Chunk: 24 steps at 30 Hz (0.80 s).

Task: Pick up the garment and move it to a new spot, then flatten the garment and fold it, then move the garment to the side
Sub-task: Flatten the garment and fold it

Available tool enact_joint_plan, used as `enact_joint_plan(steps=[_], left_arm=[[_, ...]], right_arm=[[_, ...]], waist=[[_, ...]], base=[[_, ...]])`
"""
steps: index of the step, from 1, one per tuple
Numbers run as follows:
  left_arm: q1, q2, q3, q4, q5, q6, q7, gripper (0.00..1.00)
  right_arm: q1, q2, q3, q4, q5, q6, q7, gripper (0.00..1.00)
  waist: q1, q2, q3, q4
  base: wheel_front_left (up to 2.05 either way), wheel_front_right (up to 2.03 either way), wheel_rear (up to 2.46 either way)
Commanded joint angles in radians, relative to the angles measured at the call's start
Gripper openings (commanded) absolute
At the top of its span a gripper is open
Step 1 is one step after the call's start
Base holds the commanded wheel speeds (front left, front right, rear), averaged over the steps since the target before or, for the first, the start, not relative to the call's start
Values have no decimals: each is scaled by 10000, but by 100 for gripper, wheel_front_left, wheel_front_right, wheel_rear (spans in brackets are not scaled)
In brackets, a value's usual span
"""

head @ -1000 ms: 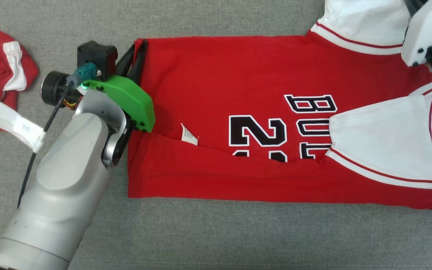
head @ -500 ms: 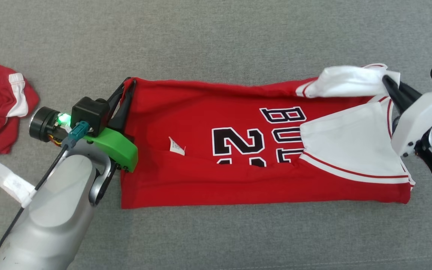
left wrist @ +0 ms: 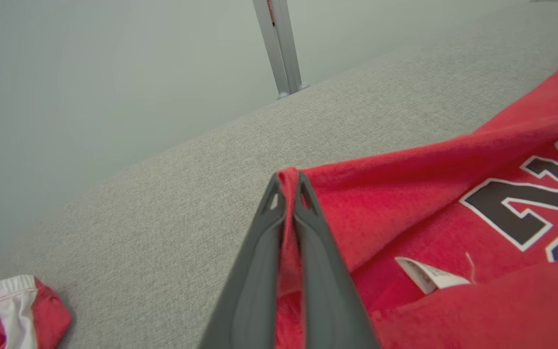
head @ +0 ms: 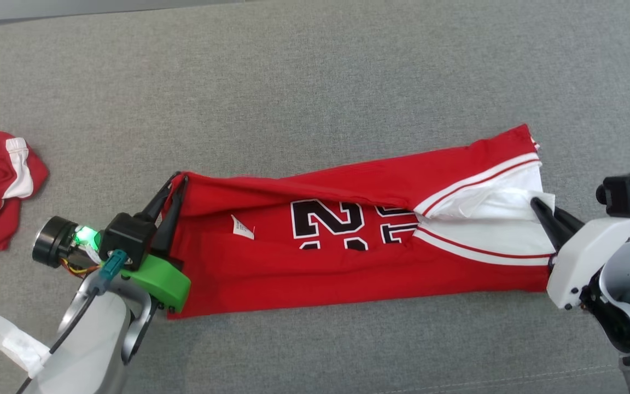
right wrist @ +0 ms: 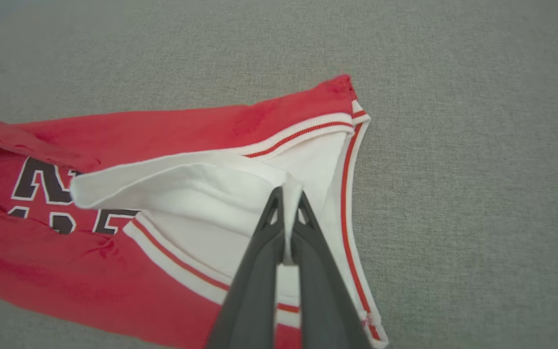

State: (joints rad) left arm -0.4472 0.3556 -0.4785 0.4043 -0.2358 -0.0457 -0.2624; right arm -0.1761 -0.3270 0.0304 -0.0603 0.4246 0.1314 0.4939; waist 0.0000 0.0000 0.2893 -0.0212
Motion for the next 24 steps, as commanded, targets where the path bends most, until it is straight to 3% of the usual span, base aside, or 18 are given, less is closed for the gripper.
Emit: enact_joint_plan(steps=[1,2,3,7,14,24], left_arm=[[335,-69,107,52,118,-89,-27,39],[421,-137,162,36,159,-120,-27,90],[541,-197,254,69,178,-155,-27,100],[1154,-549,815,113,-74,-180,-28,100],[2247,-1526,2678,-449,-1117,-332,-28,100],[2601,-2237,4111,-677,-1166,-676,-28,100]], right_arm=[[321,95,-105,-59,-112,-14,131,27],[452,182,-179,-75,-146,-14,211,73],[587,259,-239,-140,-204,-14,285,100],[1018,527,-436,-369,-380,-14,412,100],[1464,1061,-1070,-672,-471,-14,231,100],[876,1749,-2158,404,-956,-14,596,100]], waist=[[0,0,-151,14],[0,0,-202,19],[0,0,-265,26],[0,0,-531,37],[0,0,-1019,156],[0,0,-1408,417]], base=[[0,0,0],[0,0,0],[0,0,0],[0,0,0],[0,0,0],[0,0,0]])
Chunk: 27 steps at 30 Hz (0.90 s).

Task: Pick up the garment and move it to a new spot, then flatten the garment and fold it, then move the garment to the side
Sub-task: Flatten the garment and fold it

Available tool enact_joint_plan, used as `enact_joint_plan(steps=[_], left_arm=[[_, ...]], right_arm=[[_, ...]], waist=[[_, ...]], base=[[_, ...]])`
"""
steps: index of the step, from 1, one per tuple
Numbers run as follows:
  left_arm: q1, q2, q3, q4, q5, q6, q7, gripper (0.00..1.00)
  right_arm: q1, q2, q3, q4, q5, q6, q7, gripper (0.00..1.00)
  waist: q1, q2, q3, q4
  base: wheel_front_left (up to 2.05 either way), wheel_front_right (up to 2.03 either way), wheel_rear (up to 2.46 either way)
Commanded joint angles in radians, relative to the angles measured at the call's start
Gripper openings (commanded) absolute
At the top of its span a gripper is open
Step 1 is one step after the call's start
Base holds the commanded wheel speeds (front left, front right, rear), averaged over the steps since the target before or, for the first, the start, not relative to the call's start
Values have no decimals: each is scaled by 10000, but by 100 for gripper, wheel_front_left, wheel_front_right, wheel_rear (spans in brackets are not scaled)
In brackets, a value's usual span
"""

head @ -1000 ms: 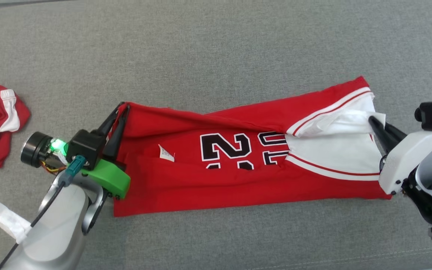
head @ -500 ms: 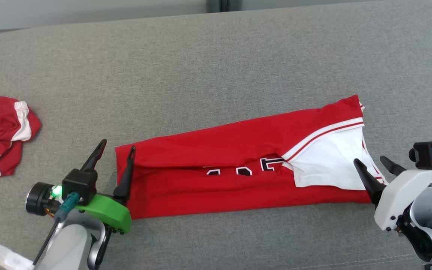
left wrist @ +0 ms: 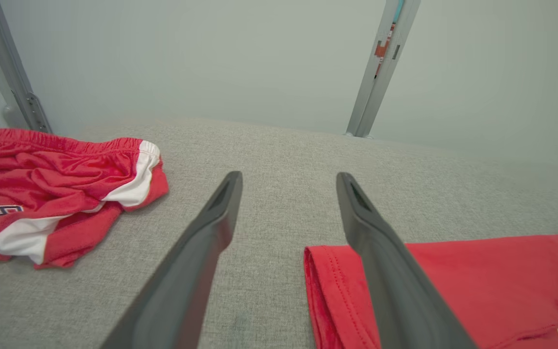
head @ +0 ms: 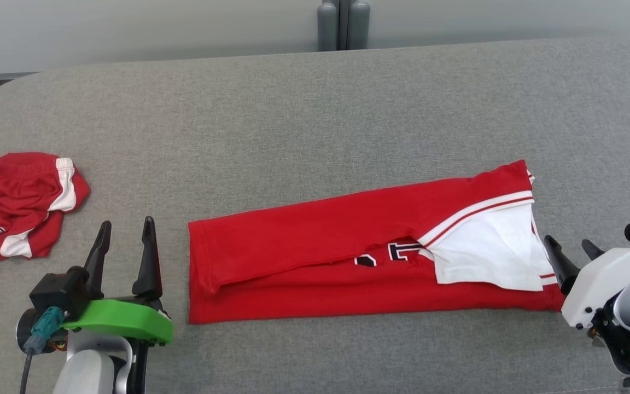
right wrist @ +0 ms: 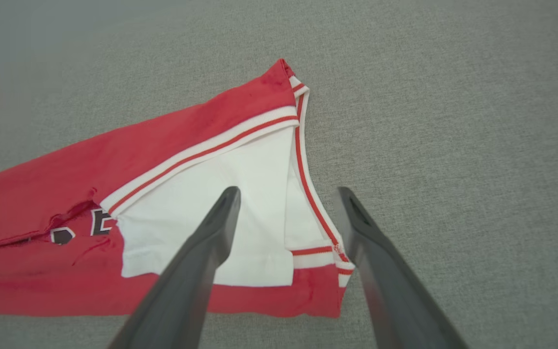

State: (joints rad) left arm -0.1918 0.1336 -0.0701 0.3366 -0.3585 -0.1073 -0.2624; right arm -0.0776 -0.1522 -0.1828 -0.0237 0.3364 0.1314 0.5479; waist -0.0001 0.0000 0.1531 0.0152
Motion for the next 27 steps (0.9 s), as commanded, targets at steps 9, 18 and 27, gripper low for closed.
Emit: enact_joint_plan(steps=[9,18,27], left_arm=[[-211,-147,408,-151,671,-144,-29,100],[-394,-395,754,-396,690,-206,-29,100],[-490,-508,732,-361,785,-231,-29,100]], right_arm=[[-1262,-75,-356,1780,-251,-13,293,100],[-2419,-307,-68,3544,-404,-11,309,100],[-2762,-285,350,4696,-433,-14,853,100]], waist=[[1,0,197,292],[1,0,719,448],[1,0,904,693]], base=[[0,0,0],[0,0,0],[0,0,0]])
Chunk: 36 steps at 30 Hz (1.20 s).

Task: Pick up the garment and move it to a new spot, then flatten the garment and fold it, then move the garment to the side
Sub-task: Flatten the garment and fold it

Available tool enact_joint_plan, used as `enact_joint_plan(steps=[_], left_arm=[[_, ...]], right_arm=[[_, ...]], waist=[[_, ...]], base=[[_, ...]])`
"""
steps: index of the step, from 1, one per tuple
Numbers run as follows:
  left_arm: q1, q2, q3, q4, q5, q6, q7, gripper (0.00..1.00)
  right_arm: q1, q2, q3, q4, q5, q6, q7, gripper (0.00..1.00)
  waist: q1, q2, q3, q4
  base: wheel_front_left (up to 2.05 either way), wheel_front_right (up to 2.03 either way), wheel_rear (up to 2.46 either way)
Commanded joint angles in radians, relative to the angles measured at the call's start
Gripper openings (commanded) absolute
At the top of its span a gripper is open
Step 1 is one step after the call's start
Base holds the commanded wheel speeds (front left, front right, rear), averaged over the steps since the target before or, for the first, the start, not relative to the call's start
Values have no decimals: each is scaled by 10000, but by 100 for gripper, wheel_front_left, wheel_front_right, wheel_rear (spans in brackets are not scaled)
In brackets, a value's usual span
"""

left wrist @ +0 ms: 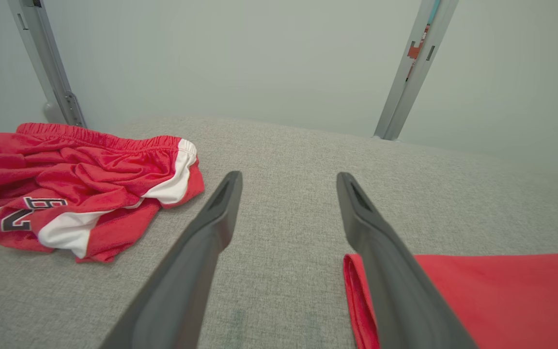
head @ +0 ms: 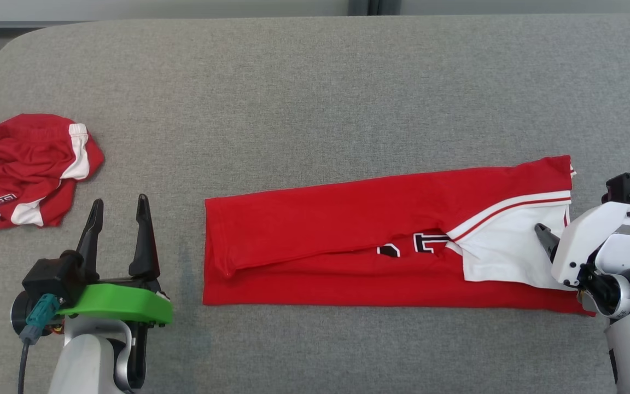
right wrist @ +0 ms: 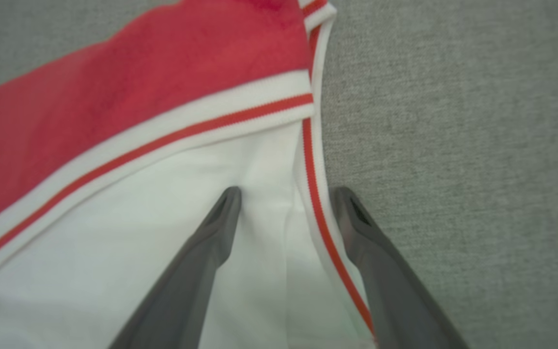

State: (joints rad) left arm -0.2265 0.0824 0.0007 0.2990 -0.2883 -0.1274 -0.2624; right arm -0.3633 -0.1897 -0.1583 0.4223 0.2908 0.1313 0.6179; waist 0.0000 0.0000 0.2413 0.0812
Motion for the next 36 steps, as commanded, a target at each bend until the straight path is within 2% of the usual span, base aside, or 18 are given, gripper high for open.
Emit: enact_joint_plan(steps=[1,2,3,4,5,16,23,27,31,36], left_arm=[[-145,-1,40,24,87,-32,-29,100],[-143,-5,54,31,88,-34,-29,100],[-139,-5,75,35,90,-35,-29,100],[-135,0,75,38,82,-36,-29,100],[-130,26,48,57,67,-37,-29,100],[19,212,-228,169,-74,-40,-29,100],[110,276,-337,166,-153,-41,-29,100],[198,272,-342,220,-176,-41,-29,100],[304,255,-366,325,-203,-40,-29,100],[332,248,-544,582,-270,-40,-29,100]], right_arm=[[103,77,208,292,22,-5,245,100],[121,63,262,324,-13,-6,295,100],[139,52,324,334,-3,-5,320,92],[136,55,344,341,53,-5,324,33],[129,32,347,338,60,-5,265,0],[60,-603,-696,-255,-685,-22,-826,0],[363,-1163,-2249,-987,-1258,-16,-565,0],[527,-1246,-2775,-1403,-1537,-14,-399,0],[769,-1051,-2705,-1927,-1559,-14,-166,0],[1236,-498,-1786,-2731,-1352,-13,166,0]], waist=[[0,0,24,47],[0,0,23,51],[0,0,23,50],[0,0,25,45],[0,0,25,35],[0,0,-196,-294],[0,0,-340,-419],[0,0,-569,-442],[0,0,-886,-412],[0,0,-1325,-312]], base=[[0,0,0],[0,0,0],[0,0,0],[0,0,0],[0,0,0],[0,0,0],[0,0,0],[0,0,0],[0,0,0],[0,0,0]])
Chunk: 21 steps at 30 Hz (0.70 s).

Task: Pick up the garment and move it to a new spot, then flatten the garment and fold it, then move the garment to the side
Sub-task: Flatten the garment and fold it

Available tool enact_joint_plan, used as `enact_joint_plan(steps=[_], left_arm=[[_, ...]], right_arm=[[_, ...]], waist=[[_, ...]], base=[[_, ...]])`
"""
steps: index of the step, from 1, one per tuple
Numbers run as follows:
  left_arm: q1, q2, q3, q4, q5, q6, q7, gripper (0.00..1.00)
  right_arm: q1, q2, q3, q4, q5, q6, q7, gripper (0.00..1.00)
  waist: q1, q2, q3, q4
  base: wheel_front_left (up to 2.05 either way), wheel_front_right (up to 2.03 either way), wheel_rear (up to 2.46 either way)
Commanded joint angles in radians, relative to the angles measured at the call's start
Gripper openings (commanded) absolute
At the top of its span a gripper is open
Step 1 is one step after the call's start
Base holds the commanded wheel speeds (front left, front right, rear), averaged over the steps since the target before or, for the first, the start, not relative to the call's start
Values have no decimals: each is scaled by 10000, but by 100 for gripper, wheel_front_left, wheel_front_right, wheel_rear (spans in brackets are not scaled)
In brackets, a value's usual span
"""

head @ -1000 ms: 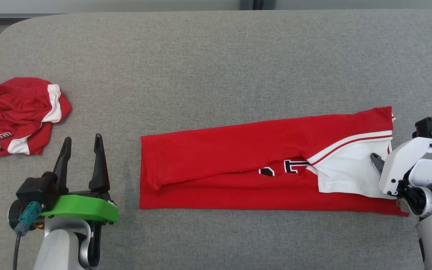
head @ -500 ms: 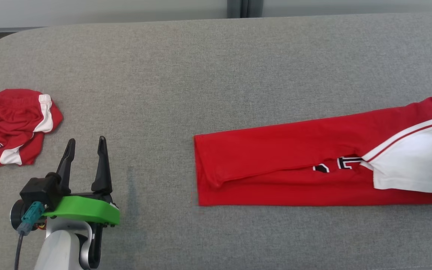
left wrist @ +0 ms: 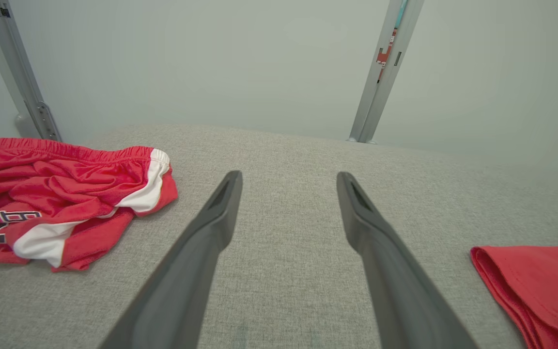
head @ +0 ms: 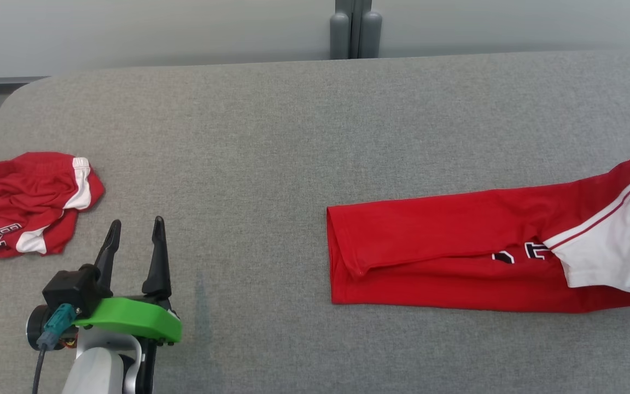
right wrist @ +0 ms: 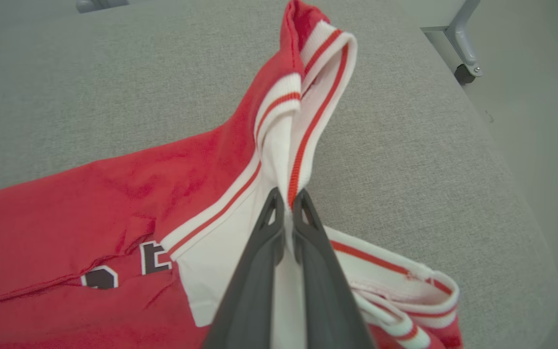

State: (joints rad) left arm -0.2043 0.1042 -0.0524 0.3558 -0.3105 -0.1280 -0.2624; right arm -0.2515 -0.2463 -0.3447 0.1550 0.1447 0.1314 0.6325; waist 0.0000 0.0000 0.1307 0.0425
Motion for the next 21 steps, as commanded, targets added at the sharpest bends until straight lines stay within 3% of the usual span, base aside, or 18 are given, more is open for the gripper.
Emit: enact_joint_plan(steps=[1,9,21], left_arm=[[104,23,-49,57,-43,-34,-29,100],[-383,-86,-521,730,-232,-35,-28,100],[-1117,-199,-1289,1225,-487,-29,-29,100]], right_arm=[[185,216,283,-218,157,-14,49,0],[434,1163,2312,-701,573,-14,254,0],[-1168,1937,4678,1440,1443,-13,-511,0]], waist=[[0,0,-286,92],[0,0,-749,354],[0,0,-433,645]], base=[[0,0,0],[0,0,0],[0,0,0]])
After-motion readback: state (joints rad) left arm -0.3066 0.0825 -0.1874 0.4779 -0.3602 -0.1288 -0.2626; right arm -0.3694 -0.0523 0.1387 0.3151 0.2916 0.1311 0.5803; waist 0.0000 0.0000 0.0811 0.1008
